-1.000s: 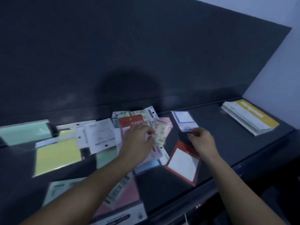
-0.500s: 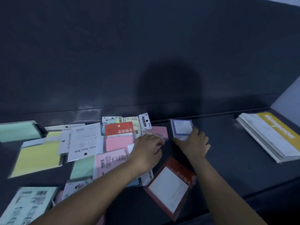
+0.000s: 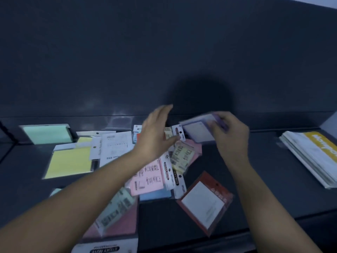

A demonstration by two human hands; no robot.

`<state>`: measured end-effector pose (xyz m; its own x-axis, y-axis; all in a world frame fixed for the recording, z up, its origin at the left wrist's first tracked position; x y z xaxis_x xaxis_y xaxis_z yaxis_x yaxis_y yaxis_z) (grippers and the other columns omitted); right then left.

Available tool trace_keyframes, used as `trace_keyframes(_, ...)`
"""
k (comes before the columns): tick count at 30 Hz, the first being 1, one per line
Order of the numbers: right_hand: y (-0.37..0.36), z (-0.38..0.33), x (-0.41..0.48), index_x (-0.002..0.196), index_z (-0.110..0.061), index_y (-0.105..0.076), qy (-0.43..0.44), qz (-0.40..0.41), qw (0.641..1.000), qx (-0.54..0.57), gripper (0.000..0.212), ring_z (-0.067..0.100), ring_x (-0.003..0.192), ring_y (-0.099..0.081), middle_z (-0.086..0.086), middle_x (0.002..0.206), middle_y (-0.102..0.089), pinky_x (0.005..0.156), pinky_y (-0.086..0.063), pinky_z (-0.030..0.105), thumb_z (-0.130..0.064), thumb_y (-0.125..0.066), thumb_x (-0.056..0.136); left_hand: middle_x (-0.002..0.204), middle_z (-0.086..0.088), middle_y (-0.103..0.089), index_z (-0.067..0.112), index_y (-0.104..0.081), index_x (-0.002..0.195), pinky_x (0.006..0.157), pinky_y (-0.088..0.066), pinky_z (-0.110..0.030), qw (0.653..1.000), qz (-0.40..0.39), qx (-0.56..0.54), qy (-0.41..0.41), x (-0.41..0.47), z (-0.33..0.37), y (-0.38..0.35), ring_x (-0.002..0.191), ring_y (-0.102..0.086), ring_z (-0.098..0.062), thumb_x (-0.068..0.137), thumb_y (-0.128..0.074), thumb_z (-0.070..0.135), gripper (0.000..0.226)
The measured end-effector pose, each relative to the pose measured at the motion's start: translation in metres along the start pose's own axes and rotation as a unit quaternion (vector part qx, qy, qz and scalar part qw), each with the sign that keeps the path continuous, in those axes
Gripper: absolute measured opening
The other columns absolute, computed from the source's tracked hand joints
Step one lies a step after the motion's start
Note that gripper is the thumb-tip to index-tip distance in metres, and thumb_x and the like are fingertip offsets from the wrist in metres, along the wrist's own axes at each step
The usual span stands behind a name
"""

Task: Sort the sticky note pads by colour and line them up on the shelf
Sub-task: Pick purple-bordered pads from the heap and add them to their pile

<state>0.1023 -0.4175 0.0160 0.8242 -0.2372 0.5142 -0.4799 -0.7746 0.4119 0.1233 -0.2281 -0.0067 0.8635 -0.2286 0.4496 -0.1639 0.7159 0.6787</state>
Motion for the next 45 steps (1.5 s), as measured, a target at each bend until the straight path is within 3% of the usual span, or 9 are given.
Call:
trace_keyframes(5,-0.033,-0.056,-0.013,0.098,-0.011,-0.068,0.116,-0.136,0.984,-0.01,0.014,0.024,0.087,-0.058,0.004,0.088,-0.063,0.077,-0.045,0.033,-0.012,-0.064,0.085,0.089,0.002,-0.06,0.017,-0.063,0.095,0.1,-0.029,-0.039,0.997,-0.008,0.04,-0.061,-0.003,-0.008,0.034,0.094,-0.054,-0.02,0.081,-0.07,0.026,0.018)
trace_keyframes(8,-0.049,-0.069,-0.031,0.109,-0.01,-0.063,0.15,-0.026,0.987,-0.046,0.027,0.021,0.102,-0.051,0.001,0.104,-0.06,0.09,-0.041,0.035,-0.006,-0.059,0.083,0.057,0.009,-0.043,0.025,-0.043,0.064,0.073,-0.035,-0.034,0.999,0.035,0.019,-0.007,-0.017,-0.031,0.056,0.063,-0.043,-0.018,0.087,-0.064,0.02,0.031)
trace_keyframes(10,-0.072,-0.078,-0.054,0.109,-0.005,-0.062,0.213,0.017,0.971,-0.105,0.028,0.019,0.103,-0.049,0.01,0.108,-0.063,0.093,-0.038,0.033,-0.002,-0.056,0.081,0.071,0.001,-0.061,0.021,-0.054,0.074,0.068,-0.041,-0.033,0.99,0.091,-0.069,0.085,-0.029,-0.056,0.074,0.07,-0.055,-0.021,0.088,-0.062,0.018,0.016)
trace_keyframes(13,-0.135,-0.074,-0.094,0.116,-0.005,-0.061,0.289,-0.194,0.908,-0.235,0.031,0.03,0.112,-0.053,0.015,0.117,-0.061,0.101,-0.039,0.045,-0.014,-0.055,0.086,0.075,0.002,-0.061,0.018,-0.054,0.078,0.062,-0.045,-0.022,0.957,0.163,-0.135,0.197,-0.052,-0.09,0.094,0.068,-0.057,-0.006,0.09,-0.059,0.016,0.014)
trace_keyframes(16,-0.17,-0.048,-0.106,0.143,-0.015,-0.03,0.15,-0.353,0.856,-0.347,0.055,0.03,0.145,-0.01,0.01,0.154,-0.021,0.115,0.002,0.05,-0.044,-0.033,0.097,0.081,-0.005,-0.065,0.017,-0.057,0.08,0.07,-0.049,-0.024,0.937,0.153,-0.176,0.261,-0.073,-0.113,0.105,0.074,-0.062,-0.009,0.09,-0.059,0.014,0.01)
trace_keyframes(19,-0.17,-0.017,-0.096,0.149,-0.021,-0.012,0.111,-0.347,0.843,-0.395,0.06,0.025,0.144,0.013,0.002,0.159,0.0,0.109,0.016,0.05,-0.049,-0.022,0.097,0.097,-0.01,-0.068,0.012,-0.061,0.097,0.082,-0.051,-0.042,0.921,0.136,-0.21,0.298,-0.087,-0.129,0.113,0.09,-0.063,-0.026,0.091,-0.058,0.015,0.007)
trace_keyframes(27,-0.11,0.034,-0.065,0.148,-0.024,-0.013,-0.001,-0.299,0.822,-0.485,0.068,0.021,0.146,0.003,-0.002,0.159,-0.007,0.115,0.001,0.056,-0.058,-0.026,0.091,0.099,0.003,-0.069,0.019,-0.063,0.103,0.083,-0.052,-0.037,0.895,0.114,-0.28,0.327,-0.102,-0.142,0.116,0.091,-0.066,-0.018,0.092,-0.057,0.015,0.013)
trace_keyframes(32,-0.151,-0.003,-0.081,0.15,-0.026,-0.009,0.199,-0.304,0.85,-0.381,0.073,0.015,0.143,0.017,-0.002,0.159,-0.006,0.107,0.029,0.041,-0.033,-0.048,0.089,0.094,-0.001,-0.07,0.021,-0.065,0.098,0.085,-0.052,-0.041,0.883,0.147,-0.294,0.335,-0.098,-0.142,0.119,0.09,-0.066,-0.025,0.092,-0.057,0.018,0.01)
trace_keyframes(45,-0.141,0.029,-0.048,0.141,-0.017,-0.03,0.101,-0.34,0.82,-0.449,0.07,0.02,0.138,-0.023,0.001,0.15,-0.03,0.109,-0.019,0.044,-0.06,-0.034,0.087,0.087,0.002,-0.071,0.025,-0.065,0.088,0.069,-0.051,-0.031,0.868,0.17,-0.29,0.364,-0.112,-0.15,0.116,0.083,-0.067,-0.021,0.091,-0.058,0.017,0.011)
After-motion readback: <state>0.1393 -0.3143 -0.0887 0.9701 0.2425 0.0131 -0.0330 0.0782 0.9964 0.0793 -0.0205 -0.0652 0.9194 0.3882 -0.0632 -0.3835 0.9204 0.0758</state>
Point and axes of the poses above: each hand's wrist, its own x-axis towards the middle knuckle, its own y-axis out of the back of the hand, z = x × y, the point moved 2 cm from there along x, towards the middle knuckle
